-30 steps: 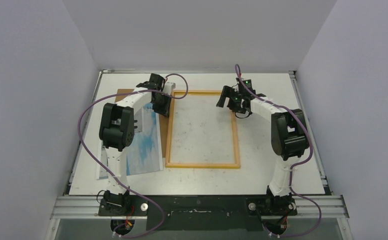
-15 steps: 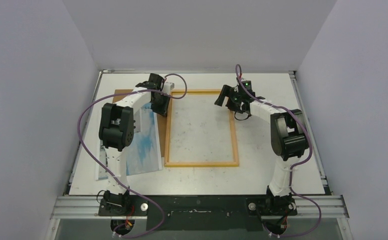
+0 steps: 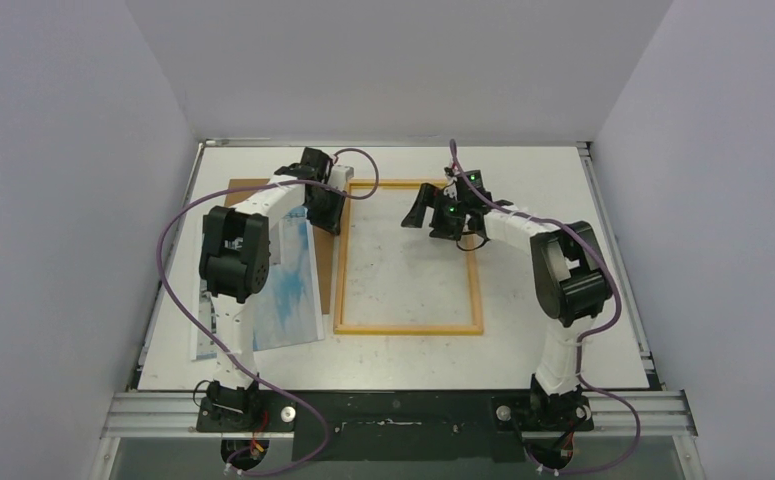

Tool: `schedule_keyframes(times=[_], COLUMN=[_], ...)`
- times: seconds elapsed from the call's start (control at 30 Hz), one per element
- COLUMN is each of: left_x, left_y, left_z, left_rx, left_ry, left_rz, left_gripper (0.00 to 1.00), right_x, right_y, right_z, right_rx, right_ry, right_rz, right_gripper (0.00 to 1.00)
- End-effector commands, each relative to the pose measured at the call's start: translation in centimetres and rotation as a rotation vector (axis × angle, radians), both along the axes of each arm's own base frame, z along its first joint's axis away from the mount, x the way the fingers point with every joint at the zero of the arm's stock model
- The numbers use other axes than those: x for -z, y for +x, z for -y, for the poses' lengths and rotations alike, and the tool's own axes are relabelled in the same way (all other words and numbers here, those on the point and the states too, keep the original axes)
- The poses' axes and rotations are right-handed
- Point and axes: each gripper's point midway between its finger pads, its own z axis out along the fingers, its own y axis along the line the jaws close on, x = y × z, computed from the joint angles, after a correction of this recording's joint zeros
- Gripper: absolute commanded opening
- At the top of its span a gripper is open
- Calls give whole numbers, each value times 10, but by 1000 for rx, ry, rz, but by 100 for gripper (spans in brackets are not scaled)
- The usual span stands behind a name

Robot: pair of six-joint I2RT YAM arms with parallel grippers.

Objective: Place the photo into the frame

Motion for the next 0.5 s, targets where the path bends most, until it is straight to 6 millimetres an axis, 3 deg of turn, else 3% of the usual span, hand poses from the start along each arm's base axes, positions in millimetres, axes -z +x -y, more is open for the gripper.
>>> schedule_keyframes(times=[0.0,0.2,0.37,0.47], left_x=[-16,-19,-18,-19], left_y=[11,12,12,12], left_z=[13,9,8,9], left_rx=[13,7,3,3], left_ry=[-54,-61,-65,-67], left_rz=[44,45,40,40], left_gripper=[18,18,17,17], right_x=[-40,-49,-39,-27], right_y=[10,12,18,25], right_z=[22,71,89,92], right_rx=[38,135,166,170], right_ry=[-26,-210,-328,-377], right_rz=[101,154,160,147], right_gripper=[98,97,98,93])
